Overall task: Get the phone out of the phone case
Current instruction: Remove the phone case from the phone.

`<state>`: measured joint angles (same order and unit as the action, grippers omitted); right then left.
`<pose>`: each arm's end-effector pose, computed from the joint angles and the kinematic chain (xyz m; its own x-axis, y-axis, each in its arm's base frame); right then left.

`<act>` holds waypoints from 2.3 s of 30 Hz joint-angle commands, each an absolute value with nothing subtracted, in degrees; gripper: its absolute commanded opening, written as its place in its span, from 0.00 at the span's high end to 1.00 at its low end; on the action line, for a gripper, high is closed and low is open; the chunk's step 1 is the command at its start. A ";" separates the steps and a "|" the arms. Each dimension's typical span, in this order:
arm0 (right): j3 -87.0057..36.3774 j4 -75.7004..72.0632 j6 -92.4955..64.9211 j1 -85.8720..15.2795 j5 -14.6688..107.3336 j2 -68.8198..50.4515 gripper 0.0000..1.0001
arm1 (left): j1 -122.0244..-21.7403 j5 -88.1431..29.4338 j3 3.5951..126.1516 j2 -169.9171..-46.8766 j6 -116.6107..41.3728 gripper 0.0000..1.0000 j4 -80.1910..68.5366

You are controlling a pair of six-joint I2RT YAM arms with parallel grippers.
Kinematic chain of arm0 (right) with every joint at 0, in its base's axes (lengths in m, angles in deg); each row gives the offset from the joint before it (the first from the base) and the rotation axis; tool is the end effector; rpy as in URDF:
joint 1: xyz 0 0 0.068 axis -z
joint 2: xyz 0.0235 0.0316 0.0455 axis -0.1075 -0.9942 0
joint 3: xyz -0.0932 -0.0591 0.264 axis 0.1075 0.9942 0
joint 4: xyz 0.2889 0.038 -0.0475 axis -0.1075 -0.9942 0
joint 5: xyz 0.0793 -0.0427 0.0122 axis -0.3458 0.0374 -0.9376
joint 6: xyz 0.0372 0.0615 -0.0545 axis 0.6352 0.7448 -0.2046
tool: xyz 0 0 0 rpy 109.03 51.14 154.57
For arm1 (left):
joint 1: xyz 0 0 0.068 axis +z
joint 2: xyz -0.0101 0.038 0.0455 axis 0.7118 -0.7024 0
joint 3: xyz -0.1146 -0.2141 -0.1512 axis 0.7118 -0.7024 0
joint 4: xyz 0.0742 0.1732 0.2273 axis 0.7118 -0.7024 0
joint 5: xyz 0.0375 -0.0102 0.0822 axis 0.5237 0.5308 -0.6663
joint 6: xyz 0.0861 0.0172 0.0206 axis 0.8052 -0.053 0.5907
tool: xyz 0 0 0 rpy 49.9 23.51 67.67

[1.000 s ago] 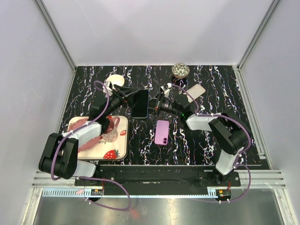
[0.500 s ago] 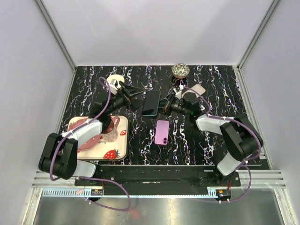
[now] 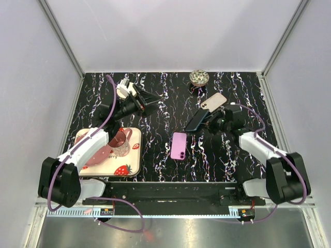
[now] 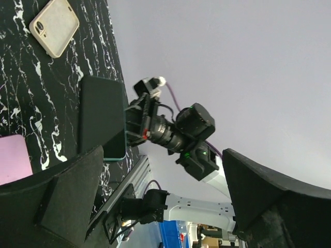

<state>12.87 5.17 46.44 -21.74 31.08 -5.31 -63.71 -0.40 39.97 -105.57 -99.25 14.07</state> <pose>0.3156 0.1205 0.1693 -0.7225 0.6793 -0.1289 0.2693 0.4481 0.8524 0.3209 -0.1576 0.3047 -0.8044 -0.5367 -0.2549 0.1854 0.1809 -0.9659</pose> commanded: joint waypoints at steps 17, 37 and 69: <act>-12.34 -34.01 15.18 -13.29 68.56 -10.62 1.00 | -63.66 3.25 37.97 -102.78 -95.91 0.01 13.69; -35.10 -48.49 7.09 -6.52 75.59 -40.85 1.00 | -62.52 3.52 37.53 -98.56 -94.33 0.01 10.00; -25.71 -38.75 11.39 -3.53 65.93 -46.05 0.70 | -62.43 3.87 37.44 -99.61 -95.74 0.01 11.67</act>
<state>-29.47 -38.85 10.31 -3.67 67.89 -42.01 -62.70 2.52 37.11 -99.47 -95.14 8.47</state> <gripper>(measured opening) 0.296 0.987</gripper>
